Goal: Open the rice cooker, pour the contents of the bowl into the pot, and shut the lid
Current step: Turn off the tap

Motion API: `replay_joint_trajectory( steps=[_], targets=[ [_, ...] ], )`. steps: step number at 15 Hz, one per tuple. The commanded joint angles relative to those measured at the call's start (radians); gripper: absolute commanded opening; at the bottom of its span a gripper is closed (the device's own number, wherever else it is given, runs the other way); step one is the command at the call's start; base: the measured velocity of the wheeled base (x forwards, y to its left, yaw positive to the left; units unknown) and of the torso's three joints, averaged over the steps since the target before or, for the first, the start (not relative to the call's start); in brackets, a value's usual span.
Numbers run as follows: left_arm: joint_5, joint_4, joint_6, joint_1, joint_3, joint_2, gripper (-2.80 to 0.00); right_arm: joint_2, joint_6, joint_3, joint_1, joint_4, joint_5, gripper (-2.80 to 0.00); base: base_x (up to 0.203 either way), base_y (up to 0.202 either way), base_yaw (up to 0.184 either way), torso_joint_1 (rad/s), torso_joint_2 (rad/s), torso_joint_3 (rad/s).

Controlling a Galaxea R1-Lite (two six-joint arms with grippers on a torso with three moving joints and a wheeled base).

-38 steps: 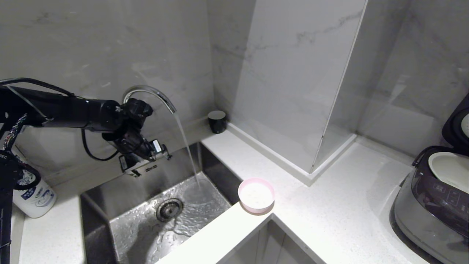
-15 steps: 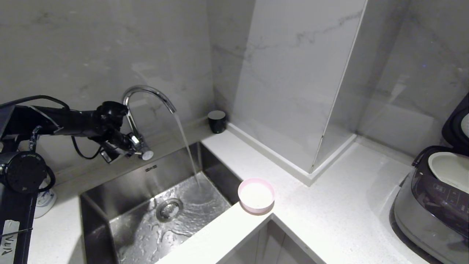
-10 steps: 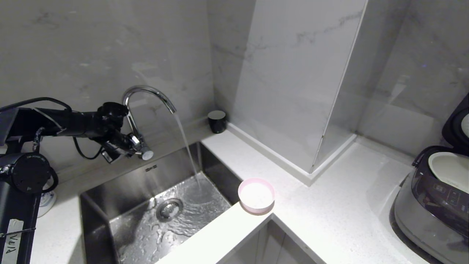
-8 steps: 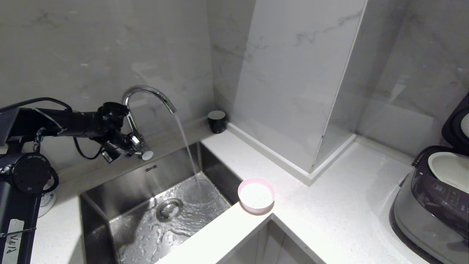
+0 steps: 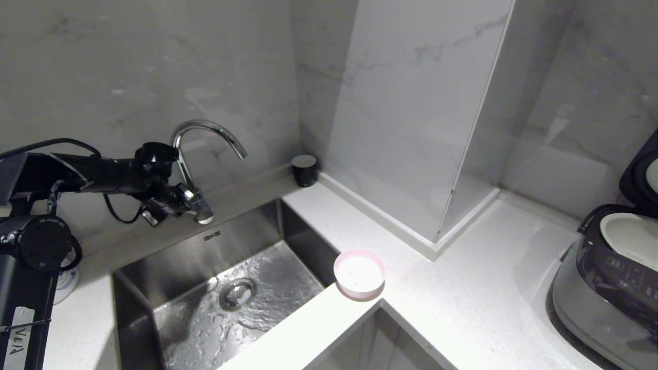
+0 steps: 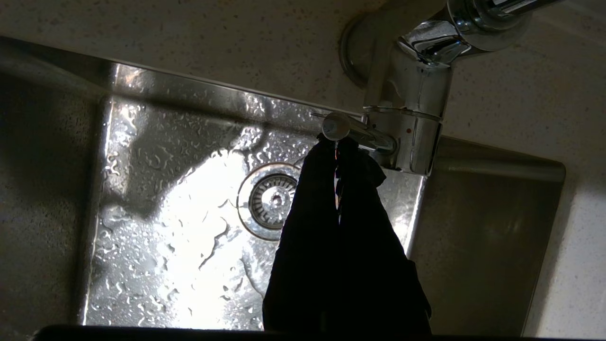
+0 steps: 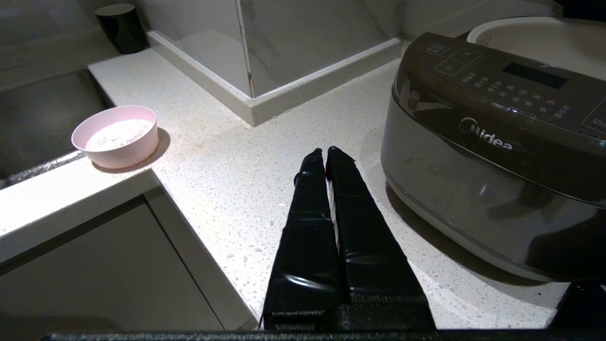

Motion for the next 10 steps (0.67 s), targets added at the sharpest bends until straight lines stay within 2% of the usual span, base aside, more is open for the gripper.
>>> replay_joint_trajectory(
  steps=[1, 6, 10],
  targets=[
    [0.004, 0.000, -0.005, 0.001, 0.000, 0.002, -2.80, 0.000, -0.001, 0.000, 0.000, 0.000, 0.000, -2.80, 0.000, 0.000, 0.000, 0.000, 0.00, 0.000],
    [-0.001, 0.031, -0.014, -0.017, 0.022, -0.055, -2.80, 0.000, 0.001, 0.000, 0.000, 0.000, 0.000, -2.80, 0.000, 0.000, 0.000, 0.000, 0.00, 0.000],
    [-0.046, 0.072, -0.028, -0.091, 0.182, -0.229, -2.80, 0.000, 0.001, 0.000, 0.000, -0.002, 0.000, -2.80, 0.000, 0.000, 0.000, 0.000, 0.00, 0.000]
  ],
)
